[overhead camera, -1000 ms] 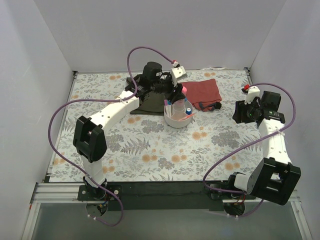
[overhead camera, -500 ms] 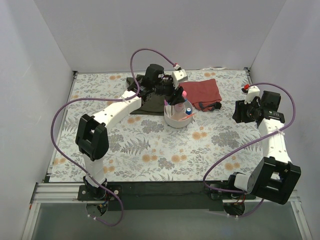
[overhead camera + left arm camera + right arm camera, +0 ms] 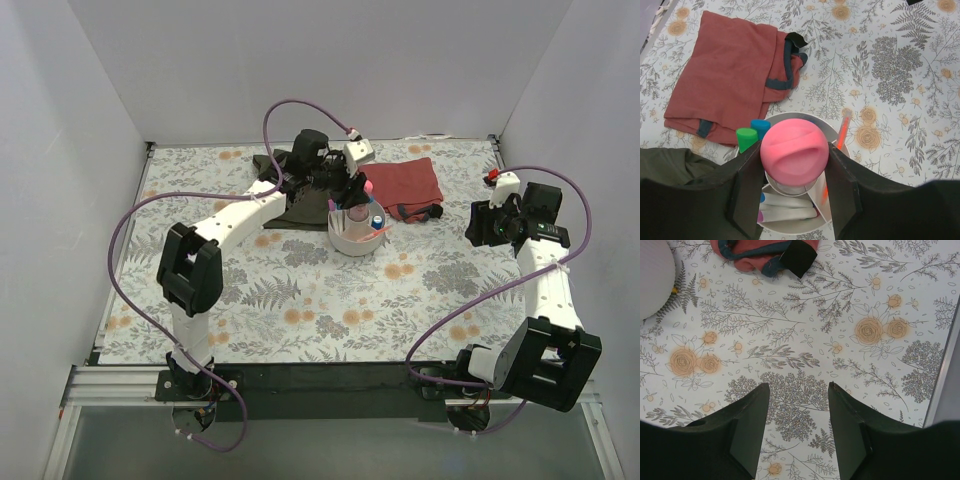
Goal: Sort the stationery into containers
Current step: Place the stationery in the storage box.
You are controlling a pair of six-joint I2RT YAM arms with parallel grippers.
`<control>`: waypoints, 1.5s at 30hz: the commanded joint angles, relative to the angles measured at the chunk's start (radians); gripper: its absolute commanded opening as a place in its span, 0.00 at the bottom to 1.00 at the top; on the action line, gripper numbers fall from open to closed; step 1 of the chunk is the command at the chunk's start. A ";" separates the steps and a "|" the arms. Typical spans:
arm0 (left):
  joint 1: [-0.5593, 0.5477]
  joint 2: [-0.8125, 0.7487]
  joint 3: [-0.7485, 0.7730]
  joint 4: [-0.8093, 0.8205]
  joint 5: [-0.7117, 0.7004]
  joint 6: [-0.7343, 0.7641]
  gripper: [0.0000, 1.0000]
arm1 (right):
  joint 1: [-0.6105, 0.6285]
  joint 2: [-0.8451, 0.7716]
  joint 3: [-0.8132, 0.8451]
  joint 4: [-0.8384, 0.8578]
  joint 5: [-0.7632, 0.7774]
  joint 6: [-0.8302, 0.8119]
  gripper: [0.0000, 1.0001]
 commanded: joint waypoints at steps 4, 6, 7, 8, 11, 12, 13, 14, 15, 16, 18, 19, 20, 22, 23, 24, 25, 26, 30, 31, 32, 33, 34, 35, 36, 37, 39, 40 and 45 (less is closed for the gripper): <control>0.008 -0.004 0.013 0.053 0.001 -0.025 0.00 | -0.004 -0.010 -0.013 0.026 -0.016 -0.013 0.59; 0.009 -0.007 0.010 0.056 -0.011 -0.027 0.14 | -0.004 -0.012 -0.017 0.028 -0.017 -0.014 0.59; 0.009 -0.010 0.002 0.056 -0.013 -0.028 0.18 | -0.004 -0.012 -0.019 0.028 -0.017 -0.016 0.59; 0.009 -0.015 0.000 0.058 -0.017 -0.027 0.23 | -0.004 -0.012 -0.019 0.028 -0.019 -0.014 0.59; 0.009 -0.031 -0.018 0.058 -0.033 -0.025 0.33 | -0.004 -0.012 -0.023 0.031 -0.025 -0.014 0.60; 0.009 -0.036 -0.024 0.058 -0.033 -0.024 0.34 | -0.004 -0.012 -0.023 0.032 -0.026 -0.014 0.59; 0.009 -0.041 -0.038 0.059 -0.040 -0.022 0.35 | -0.004 -0.010 -0.025 0.035 -0.026 -0.014 0.60; 0.009 -0.047 -0.044 0.059 -0.042 -0.022 0.37 | -0.002 -0.010 -0.025 0.036 -0.028 -0.014 0.60; 0.009 -0.051 -0.052 0.059 -0.045 -0.022 0.38 | -0.004 -0.012 -0.025 0.037 -0.031 -0.014 0.60; 0.009 -0.054 -0.058 0.061 -0.050 -0.022 0.38 | -0.004 -0.010 -0.023 0.037 -0.031 -0.014 0.60; 0.009 -0.065 -0.079 0.067 -0.053 -0.030 0.39 | -0.004 -0.013 -0.023 0.037 -0.031 -0.016 0.60; 0.009 -0.068 -0.087 0.070 -0.054 -0.035 0.39 | -0.004 -0.013 -0.026 0.037 -0.031 -0.016 0.60; 0.009 -0.073 -0.101 0.075 -0.054 -0.039 0.40 | -0.004 -0.015 -0.030 0.037 -0.031 -0.016 0.60; 0.009 -0.082 -0.113 0.084 -0.056 -0.051 0.40 | -0.002 -0.021 -0.033 0.037 -0.031 -0.018 0.60; 0.009 -0.084 -0.118 0.087 -0.057 -0.055 0.41 | -0.004 -0.027 -0.042 0.037 -0.031 -0.018 0.60; 0.009 -0.088 -0.127 0.092 -0.059 -0.056 0.41 | -0.004 -0.033 -0.045 0.037 -0.031 -0.018 0.60; 0.009 -0.090 -0.132 0.092 -0.060 -0.059 0.43 | -0.004 -0.036 -0.049 0.037 -0.031 -0.018 0.60; 0.008 -0.093 -0.136 0.095 -0.065 -0.061 0.45 | -0.004 -0.042 -0.057 0.036 -0.031 -0.018 0.60; 0.009 -0.099 -0.149 0.101 -0.068 -0.064 0.49 | -0.004 -0.059 -0.068 0.034 -0.032 -0.018 0.60; 0.008 -0.100 -0.152 0.102 -0.066 -0.062 0.50 | -0.004 -0.062 -0.068 0.031 -0.031 -0.018 0.60; 0.008 -0.104 -0.152 0.104 -0.066 -0.067 0.52 | -0.004 -0.062 -0.065 0.031 -0.031 -0.018 0.60; 0.008 -0.105 -0.150 0.105 -0.060 -0.068 0.53 | -0.004 -0.065 -0.062 0.029 -0.031 -0.019 0.60; 0.008 -0.108 -0.145 0.105 -0.057 -0.068 0.54 | -0.004 -0.064 -0.060 0.028 -0.031 -0.021 0.60; 0.008 -0.108 -0.139 0.107 -0.056 -0.070 0.55 | -0.004 -0.065 -0.057 0.028 -0.029 -0.019 0.60; 0.008 -0.108 -0.133 0.108 -0.054 -0.071 0.56 | -0.004 -0.065 -0.056 0.028 -0.031 -0.019 0.60; 0.008 -0.108 -0.126 0.107 -0.056 -0.071 0.56 | -0.004 -0.067 -0.051 0.028 -0.031 -0.019 0.60; 0.008 -0.117 -0.092 0.108 -0.057 -0.075 0.57 | -0.004 -0.065 -0.042 0.028 -0.034 -0.014 0.60; 0.008 -0.122 -0.075 0.108 -0.063 -0.076 0.57 | -0.004 -0.065 -0.028 0.028 -0.034 -0.011 0.61; 0.009 -0.197 -0.001 0.121 -0.160 -0.082 0.64 | -0.004 -0.055 0.012 0.022 -0.074 0.016 0.68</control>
